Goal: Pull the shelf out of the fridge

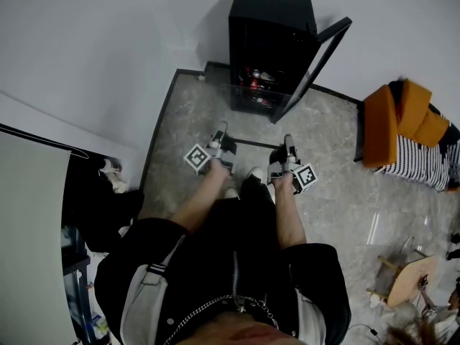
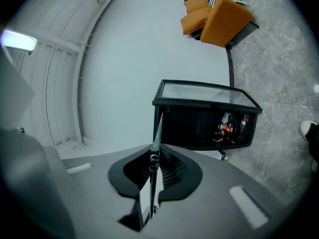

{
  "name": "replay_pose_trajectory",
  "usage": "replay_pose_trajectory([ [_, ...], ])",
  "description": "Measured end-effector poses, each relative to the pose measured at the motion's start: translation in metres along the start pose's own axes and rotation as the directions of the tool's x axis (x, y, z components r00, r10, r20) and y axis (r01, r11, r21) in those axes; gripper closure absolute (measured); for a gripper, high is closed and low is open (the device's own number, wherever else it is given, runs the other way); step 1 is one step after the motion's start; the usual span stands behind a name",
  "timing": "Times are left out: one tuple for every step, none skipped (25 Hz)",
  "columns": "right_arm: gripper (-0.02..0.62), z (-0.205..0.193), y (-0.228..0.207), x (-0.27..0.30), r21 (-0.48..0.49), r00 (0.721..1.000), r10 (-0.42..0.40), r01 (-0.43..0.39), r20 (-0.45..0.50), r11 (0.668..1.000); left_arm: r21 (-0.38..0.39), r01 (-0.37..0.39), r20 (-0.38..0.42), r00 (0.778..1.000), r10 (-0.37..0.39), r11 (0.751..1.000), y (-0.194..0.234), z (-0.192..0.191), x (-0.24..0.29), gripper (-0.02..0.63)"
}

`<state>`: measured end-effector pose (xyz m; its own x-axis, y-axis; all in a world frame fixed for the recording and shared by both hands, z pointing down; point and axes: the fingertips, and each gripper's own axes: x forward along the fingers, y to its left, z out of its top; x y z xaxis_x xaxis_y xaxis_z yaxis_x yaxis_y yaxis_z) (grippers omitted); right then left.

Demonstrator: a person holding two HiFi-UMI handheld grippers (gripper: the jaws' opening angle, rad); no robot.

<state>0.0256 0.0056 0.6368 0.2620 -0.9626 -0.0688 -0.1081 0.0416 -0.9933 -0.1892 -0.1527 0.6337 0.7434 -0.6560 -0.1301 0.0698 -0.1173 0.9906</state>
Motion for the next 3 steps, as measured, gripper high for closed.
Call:
replay_pose_trajectory([
  [0.575,-0.0005,0.0004,-0.0008,0.000,1.000,-0.001,0.001,0.001,1.000,0.019,0.001,-0.001,1.000,-0.001,1.000,0.0041,0.0027,-0.0016,0.581],
  [0.577,-0.0010,0.0009,-0.0016,0.002,1.000,-0.001,0.001,0.003,1.000,0.036,0.002,-0.002,1.000,-0.002,0.999,0.0076,0.0051,-0.0031,0.581],
  [0.577,-0.0014,0.0014,-0.0022,0.003,1.000,-0.001,0.001,0.004,1.000,0.053,0.003,-0.003,1.000,-0.003,0.999,0.0111,0.0075,-0.0046,0.581],
])
